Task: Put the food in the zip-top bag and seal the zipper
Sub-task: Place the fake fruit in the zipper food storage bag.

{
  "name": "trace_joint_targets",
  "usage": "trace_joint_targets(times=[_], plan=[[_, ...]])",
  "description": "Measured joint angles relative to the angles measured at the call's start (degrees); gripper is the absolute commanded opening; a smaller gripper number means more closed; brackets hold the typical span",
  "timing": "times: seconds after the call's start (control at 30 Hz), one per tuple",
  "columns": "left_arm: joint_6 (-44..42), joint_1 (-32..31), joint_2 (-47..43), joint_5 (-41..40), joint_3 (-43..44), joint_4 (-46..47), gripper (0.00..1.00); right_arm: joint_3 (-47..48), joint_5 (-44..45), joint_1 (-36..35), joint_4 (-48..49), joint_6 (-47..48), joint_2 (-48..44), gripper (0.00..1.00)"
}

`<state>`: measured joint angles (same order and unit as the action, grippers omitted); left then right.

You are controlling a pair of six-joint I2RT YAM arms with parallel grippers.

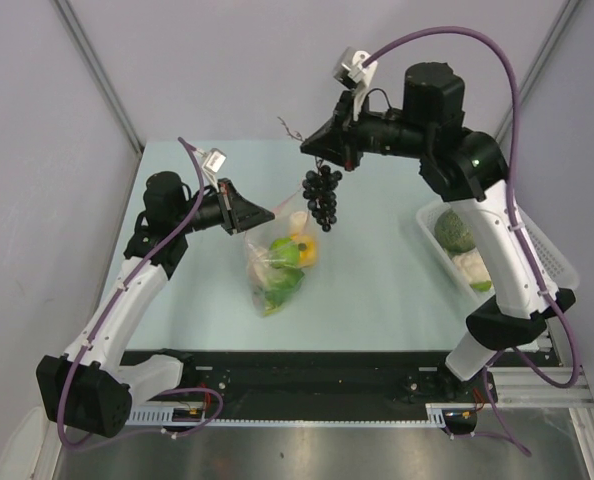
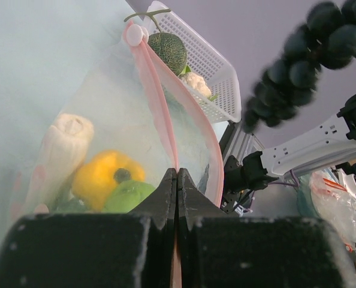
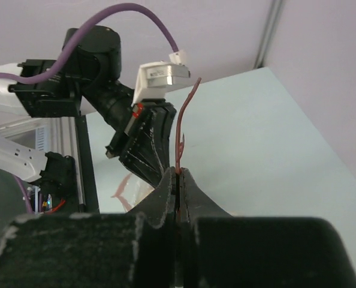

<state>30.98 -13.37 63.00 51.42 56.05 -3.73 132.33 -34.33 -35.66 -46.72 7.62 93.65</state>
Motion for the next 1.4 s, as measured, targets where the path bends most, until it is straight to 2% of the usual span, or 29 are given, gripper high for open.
trace_joint_targets(times=[0.27,0.67,1.07,1.4], plan=[[0.1,0.0,-0.7,-0.2,-0.9,0.6,0.00,0.3,-0.8,-4.2,6.8,-2.9,3.5,0.00],[1.2,0.0,-0.7,-0.2,-1.0,2.6,0.00,-1.5,-2.2,-5.1,13.5,-5.3,5.1,0.00],[3.7,0.5,-0.4,-0.2,-1.6,4.5,0.00,-20.2,-2.6,-4.7,18.8,-2.3,2.6,0.00],[6.8,1.0,0.3,-0.1,-1.6,6.4,0.00,-30.4,-2.0,-3.5,17.9,7.4,-2.5,0.00]])
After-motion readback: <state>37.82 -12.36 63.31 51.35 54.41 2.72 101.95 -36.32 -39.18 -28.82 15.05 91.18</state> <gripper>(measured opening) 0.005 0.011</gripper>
